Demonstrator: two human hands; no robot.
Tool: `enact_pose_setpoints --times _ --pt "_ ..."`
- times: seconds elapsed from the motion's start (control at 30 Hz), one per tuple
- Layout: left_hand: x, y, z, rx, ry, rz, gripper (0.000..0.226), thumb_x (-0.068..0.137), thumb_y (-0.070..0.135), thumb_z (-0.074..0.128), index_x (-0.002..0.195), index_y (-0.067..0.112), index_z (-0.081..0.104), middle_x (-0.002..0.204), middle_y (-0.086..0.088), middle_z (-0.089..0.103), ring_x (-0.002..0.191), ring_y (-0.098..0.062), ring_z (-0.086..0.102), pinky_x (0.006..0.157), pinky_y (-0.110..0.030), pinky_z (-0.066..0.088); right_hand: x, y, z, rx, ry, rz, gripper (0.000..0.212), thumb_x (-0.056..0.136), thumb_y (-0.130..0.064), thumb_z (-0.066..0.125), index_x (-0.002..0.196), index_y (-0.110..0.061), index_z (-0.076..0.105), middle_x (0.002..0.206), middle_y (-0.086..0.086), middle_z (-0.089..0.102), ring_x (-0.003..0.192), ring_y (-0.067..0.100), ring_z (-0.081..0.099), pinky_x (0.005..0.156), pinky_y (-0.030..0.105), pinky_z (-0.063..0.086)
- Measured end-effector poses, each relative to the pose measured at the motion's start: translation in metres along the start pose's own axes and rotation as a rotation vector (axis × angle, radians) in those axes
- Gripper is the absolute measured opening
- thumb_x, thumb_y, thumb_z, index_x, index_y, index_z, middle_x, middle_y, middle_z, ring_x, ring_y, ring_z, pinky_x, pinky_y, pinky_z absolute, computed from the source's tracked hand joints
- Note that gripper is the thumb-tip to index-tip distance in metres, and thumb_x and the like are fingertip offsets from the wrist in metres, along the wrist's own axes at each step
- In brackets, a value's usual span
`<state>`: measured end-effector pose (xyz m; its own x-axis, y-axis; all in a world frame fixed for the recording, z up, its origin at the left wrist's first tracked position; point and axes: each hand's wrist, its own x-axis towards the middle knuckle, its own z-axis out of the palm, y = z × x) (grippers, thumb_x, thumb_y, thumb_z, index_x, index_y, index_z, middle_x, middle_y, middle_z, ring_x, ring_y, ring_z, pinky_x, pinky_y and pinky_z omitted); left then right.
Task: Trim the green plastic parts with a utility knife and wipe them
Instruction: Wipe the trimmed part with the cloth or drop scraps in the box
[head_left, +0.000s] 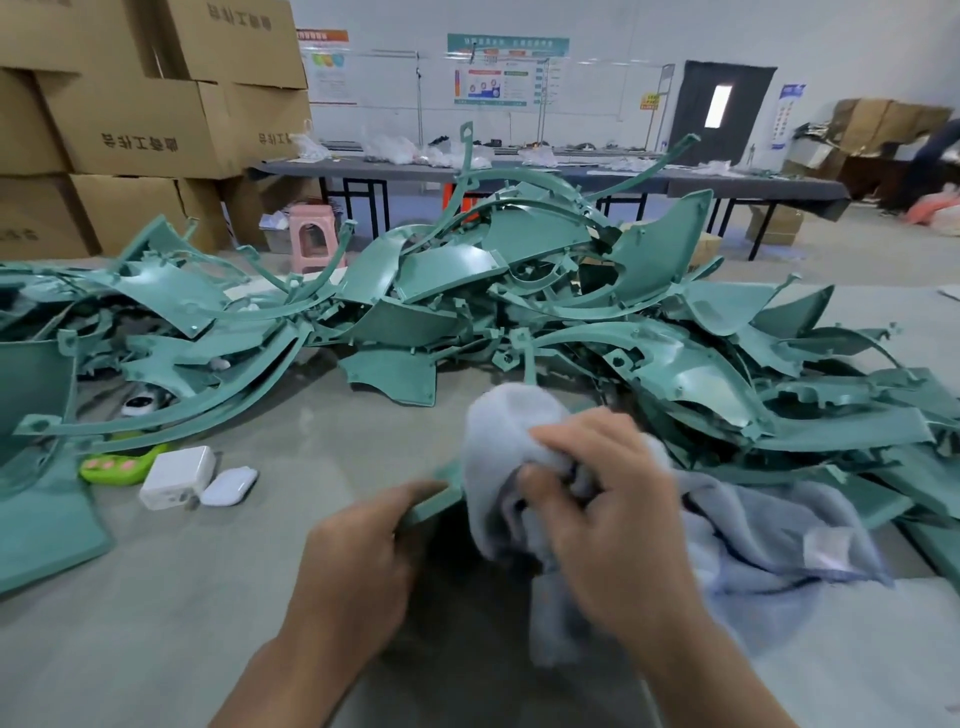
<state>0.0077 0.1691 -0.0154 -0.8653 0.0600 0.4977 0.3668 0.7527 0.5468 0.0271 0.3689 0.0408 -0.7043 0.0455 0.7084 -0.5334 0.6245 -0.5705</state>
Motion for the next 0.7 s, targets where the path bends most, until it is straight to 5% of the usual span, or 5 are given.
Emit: enact_pose_setpoints --times 0.13,0.3,0.5,0.6,0.7 --pt "-0.003 0.002 -0.003 -0.082 -0.036 0.117 0.049 0.079 0.0 0.073 0.11 0.038 0.073 0.093 0.059 0.052 0.089 0.032 0.052 0.078 0.008 0.033 -0.008 -0.004 0.022 0.028 -0.146 0.029 0.012 0.093 -0.026 0.056 0.083 -0.026 0.062 0.088 -0.017 0.059 0.092 0.006 0.054 0.082 0.019 0.039" --pt "-0.006 -0.003 -0.01 -0.146 0.006 0.12 0.048 0.078 0.01 0.065 0.112 0.042 0.074 0.109 0.049 0.061 0.102 0.018 0.062 0.09 -0.001 0.042 0.002 0.03 0.02 -0.194 -0.089 0.108 0.027 0.095 -0.012 0.059 0.074 -0.028 0.051 0.083 -0.014 0.051 0.085 0.013 0.046 0.077 0.032 0.039" --pt "-0.003 0.002 -0.01 -0.257 0.122 0.008 0.052 0.085 0.014 0.078 0.088 0.065 0.067 0.062 0.033 0.06 0.057 0.014 0.054 0.053 0.001 0.035 0.016 0.063 -0.002 -0.355 0.171 0.323 0.032 0.082 -0.015 0.052 0.061 -0.031 0.035 0.06 -0.01 0.04 0.064 0.02 0.036 0.071 0.039 0.032" --pt "-0.001 -0.005 -0.01 -0.21 0.179 0.083 0.049 0.084 0.006 0.07 0.102 0.052 0.075 0.091 0.039 0.069 0.096 0.025 0.057 0.091 0.0 0.04 0.011 0.066 -0.009 -0.176 0.248 0.431 0.04 0.09 -0.029 0.057 0.055 -0.027 0.038 0.049 -0.005 0.037 0.051 0.013 0.032 0.071 0.037 0.033" --pt "0.003 -0.01 -0.006 -0.007 0.227 0.312 0.044 0.073 -0.005 0.061 0.102 0.019 0.082 0.119 0.008 0.072 0.124 -0.006 0.06 0.124 -0.043 0.025 0.009 0.06 -0.016 0.078 0.267 0.451 0.033 0.086 -0.032 0.062 0.06 -0.016 0.05 0.052 0.001 0.038 0.053 0.011 0.035 0.06 0.034 0.036"
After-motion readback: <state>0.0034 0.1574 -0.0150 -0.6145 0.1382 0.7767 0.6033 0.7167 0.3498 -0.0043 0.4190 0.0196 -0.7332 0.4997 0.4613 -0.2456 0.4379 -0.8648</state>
